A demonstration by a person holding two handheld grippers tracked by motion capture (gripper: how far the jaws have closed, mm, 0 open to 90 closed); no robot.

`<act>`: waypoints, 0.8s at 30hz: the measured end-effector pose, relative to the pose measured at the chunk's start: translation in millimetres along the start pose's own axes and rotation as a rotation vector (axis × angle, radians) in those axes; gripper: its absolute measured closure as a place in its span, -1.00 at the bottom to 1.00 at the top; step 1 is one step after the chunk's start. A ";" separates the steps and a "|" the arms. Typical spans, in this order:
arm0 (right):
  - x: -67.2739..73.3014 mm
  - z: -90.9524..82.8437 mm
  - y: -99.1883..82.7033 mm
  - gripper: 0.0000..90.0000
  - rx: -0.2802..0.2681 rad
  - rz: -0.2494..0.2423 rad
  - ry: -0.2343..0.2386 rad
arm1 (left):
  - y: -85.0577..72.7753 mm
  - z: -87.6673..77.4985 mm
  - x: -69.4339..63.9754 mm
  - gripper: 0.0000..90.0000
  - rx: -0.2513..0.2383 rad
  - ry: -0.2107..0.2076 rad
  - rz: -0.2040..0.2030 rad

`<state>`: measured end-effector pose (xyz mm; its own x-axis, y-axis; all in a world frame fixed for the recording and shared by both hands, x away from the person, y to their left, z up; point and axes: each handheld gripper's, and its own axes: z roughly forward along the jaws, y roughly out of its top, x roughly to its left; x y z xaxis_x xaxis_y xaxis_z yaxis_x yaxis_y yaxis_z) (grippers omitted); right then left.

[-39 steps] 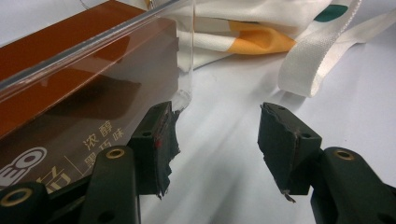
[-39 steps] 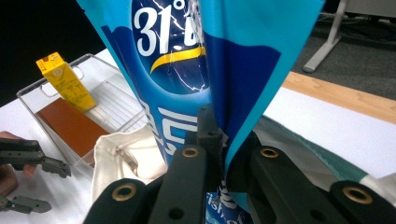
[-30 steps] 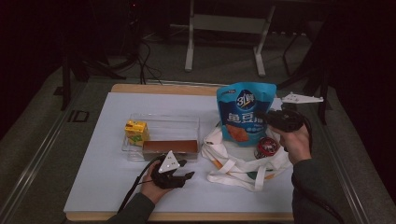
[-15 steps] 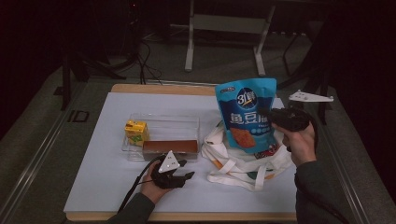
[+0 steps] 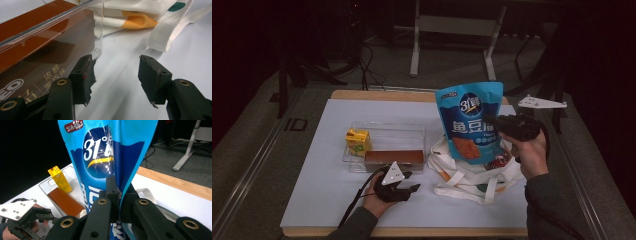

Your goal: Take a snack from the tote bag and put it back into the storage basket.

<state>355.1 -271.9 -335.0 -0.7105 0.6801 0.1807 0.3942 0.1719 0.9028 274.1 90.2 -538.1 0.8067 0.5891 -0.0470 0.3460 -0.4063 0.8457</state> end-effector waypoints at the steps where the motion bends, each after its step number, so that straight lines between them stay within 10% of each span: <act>1: 0.8 0.8 0.6 0.96 0.000 0.001 0.004 | 0.0 0.0 0.0 0.02 0.000 -0.001 0.000; 24: 27.8 21.5 25.2 0.96 -0.029 -0.012 0.066 | 0.2 0.7 -2.3 0.02 0.007 0.004 0.022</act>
<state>357.8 -233.3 -315.6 -0.7521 0.6297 0.1945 0.3694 0.1584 0.9157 272.7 88.3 -538.2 0.8121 0.5829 -0.0264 0.3316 -0.4238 0.8429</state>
